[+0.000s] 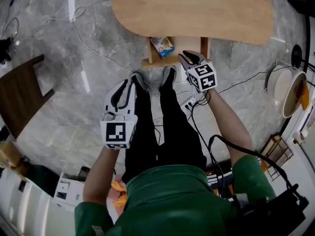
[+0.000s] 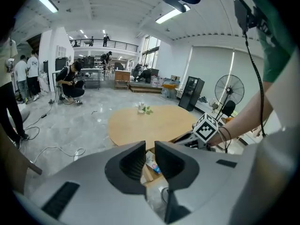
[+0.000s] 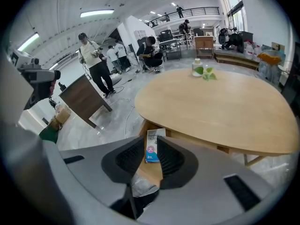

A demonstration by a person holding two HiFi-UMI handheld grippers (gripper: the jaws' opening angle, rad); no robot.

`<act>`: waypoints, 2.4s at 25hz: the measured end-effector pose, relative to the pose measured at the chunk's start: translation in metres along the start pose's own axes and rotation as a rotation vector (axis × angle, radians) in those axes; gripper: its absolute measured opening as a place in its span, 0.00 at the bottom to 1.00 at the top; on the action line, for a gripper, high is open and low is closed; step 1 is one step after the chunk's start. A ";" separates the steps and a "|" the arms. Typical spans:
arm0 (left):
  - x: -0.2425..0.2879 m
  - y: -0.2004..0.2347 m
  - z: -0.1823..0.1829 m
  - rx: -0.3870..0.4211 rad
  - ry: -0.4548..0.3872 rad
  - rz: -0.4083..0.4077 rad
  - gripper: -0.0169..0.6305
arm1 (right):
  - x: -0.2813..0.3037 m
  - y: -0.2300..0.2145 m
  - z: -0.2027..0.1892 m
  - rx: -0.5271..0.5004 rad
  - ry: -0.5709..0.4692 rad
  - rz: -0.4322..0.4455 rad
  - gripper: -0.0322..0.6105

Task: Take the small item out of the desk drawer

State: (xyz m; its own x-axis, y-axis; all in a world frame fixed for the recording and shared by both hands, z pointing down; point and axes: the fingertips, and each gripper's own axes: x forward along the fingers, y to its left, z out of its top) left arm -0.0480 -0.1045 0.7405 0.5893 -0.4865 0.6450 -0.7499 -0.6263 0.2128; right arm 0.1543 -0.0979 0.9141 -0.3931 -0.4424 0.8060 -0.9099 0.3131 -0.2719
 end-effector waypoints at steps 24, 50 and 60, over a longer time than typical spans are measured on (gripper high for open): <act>0.031 0.038 -0.096 -0.217 0.059 0.034 0.14 | 0.174 -0.050 -0.079 -0.093 0.280 0.031 0.28; 0.023 0.029 -0.094 -0.229 0.052 0.003 0.14 | 0.147 -0.033 -0.069 0.054 0.281 0.089 0.11; 0.015 0.005 -0.081 -0.228 0.041 -0.020 0.14 | 0.110 -0.040 -0.077 0.255 0.269 0.095 0.11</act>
State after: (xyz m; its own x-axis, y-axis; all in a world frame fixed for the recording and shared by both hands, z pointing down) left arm -0.0666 -0.0656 0.8107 0.5956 -0.4476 0.6670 -0.7894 -0.4798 0.3829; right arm 0.1571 -0.0941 1.0546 -0.4598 -0.1748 0.8706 -0.8879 0.1077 -0.4473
